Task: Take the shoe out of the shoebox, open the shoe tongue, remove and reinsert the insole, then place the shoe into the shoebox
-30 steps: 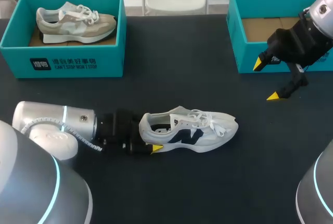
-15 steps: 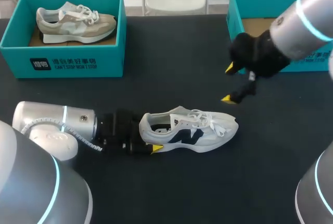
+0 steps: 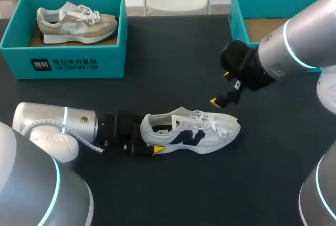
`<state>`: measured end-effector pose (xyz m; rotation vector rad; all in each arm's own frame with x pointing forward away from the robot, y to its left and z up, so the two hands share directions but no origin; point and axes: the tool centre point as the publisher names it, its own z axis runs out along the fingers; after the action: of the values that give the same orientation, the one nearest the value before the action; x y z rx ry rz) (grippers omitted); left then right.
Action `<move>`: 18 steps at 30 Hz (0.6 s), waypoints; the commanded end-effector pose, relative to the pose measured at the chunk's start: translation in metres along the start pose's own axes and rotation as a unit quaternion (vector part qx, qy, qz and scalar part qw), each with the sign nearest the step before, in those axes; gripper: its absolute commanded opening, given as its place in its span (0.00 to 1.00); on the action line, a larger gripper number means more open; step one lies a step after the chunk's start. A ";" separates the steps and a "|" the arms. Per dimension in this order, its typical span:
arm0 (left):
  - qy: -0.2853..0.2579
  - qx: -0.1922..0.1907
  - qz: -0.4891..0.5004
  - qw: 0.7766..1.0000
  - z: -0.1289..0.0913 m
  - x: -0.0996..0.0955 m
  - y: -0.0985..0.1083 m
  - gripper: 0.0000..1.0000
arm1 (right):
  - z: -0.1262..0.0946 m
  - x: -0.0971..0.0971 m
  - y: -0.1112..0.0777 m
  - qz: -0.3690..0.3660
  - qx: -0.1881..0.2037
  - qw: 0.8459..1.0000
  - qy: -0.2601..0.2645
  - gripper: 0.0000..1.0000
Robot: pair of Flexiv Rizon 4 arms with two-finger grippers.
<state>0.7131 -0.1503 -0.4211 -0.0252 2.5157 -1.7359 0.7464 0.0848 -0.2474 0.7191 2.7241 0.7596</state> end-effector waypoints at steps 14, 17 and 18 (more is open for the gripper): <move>0.001 -0.001 0.000 1.000 0.005 -0.002 0.003 0.00 | 0.052 0.011 0.042 0.267 0.149 0.951 -0.037 1.00; 0.001 -0.001 0.000 1.000 0.005 -0.002 0.003 0.00 | 0.056 0.020 0.041 0.307 0.155 0.936 -0.076 1.00; 0.001 -0.001 0.000 1.000 0.005 -0.002 0.003 0.00 | 0.058 0.023 0.042 0.307 0.149 0.936 -0.083 1.00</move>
<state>0.7131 -0.1503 -0.4211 -0.0248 2.5153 -1.7369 0.7561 0.1277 -0.2721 1.4668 2.6805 0.5810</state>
